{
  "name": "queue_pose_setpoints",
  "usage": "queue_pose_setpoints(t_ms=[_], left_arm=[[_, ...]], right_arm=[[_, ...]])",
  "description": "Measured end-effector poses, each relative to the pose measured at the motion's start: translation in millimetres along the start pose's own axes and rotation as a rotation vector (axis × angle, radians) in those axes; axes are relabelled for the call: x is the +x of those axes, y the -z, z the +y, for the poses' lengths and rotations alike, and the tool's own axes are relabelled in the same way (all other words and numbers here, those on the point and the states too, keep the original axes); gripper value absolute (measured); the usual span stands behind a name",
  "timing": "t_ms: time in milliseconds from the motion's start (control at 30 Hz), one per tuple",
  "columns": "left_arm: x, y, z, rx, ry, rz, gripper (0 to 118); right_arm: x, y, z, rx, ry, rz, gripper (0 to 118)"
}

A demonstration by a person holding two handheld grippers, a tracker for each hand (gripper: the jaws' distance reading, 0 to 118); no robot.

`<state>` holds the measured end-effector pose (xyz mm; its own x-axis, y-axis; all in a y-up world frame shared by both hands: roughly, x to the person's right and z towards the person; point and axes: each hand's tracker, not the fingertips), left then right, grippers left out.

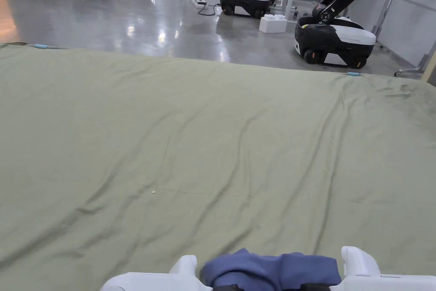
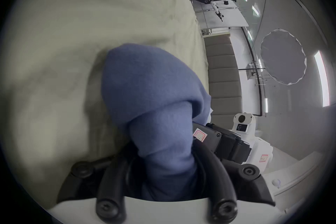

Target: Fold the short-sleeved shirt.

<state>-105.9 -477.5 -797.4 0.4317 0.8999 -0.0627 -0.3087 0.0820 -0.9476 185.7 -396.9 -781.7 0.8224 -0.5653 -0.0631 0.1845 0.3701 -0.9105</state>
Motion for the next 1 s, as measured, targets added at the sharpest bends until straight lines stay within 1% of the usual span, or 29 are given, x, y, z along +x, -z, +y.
queue_pose_setpoints(t_ms=[67, 167, 267, 333, 400, 533, 667, 733, 800, 867, 1000], left_arm=[[3.1, -11.4, 3.2, -0.028, -0.035, -0.029, 30], [-6.2, -32.8, 9.6, -0.044, -0.046, -0.055, 29], [-15.4, -73.3, 15.0, -0.041, -0.025, -0.061, 29], [-26.4, -109.3, 22.4, -0.037, -0.005, -0.022, 29], [-40.0, -152.3, 28.8, -0.017, -0.017, 0.02, 29], [-53.9, -227.1, 33.8, 0.055, -0.019, 0.124, 29], [-67.2, -294.3, 37.1, 0.12, -0.019, 0.186, 29], [-71.1, -323.1, 41.0, 0.14, 0.006, 0.258, 29], [-76.5, -356.4, 45.9, 0.15, 0.028, 0.352, 29], [-89.6, -384.7, 58.6, 0.164, 0.024, 0.404, 29], [-90.5, -427.1, 74.5, 0.193, 0.077, 0.526, 29]], right_arm=[[-3.0, -17.6, -2.2, 0.06, -0.008, 0.02, 3], [-8.7, -42.2, 0.5, 0.098, 0.005, 0.04, 3], [-20.3, -59.5, 3.2, 0.152, -0.016, 0.014, 3], [-30.1, -63.5, 4.9, 0.174, -0.023, 0.002, 3], [-40.5, -61.9, 7.3, 0.187, -0.021, 0.006, 3], [-65.8, -43.0, 8.7, 0.196, -0.023, 0.011, 3], [-90.3, -13.4, 5.0, 0.149, -0.019, 0.048, 3], [-102.0, 2.3, 3.4, 0.107, -0.031, 0.054, 3], [-116.6, 18.5, 0.3, 0.067, -0.066, 0.04, 3], [-129.4, 32.4, -1.8, 0.036, -0.09, 0.027, 3], [-151.2, 55.5, -5.6, -0.007, -0.105, 0.044, 3]])
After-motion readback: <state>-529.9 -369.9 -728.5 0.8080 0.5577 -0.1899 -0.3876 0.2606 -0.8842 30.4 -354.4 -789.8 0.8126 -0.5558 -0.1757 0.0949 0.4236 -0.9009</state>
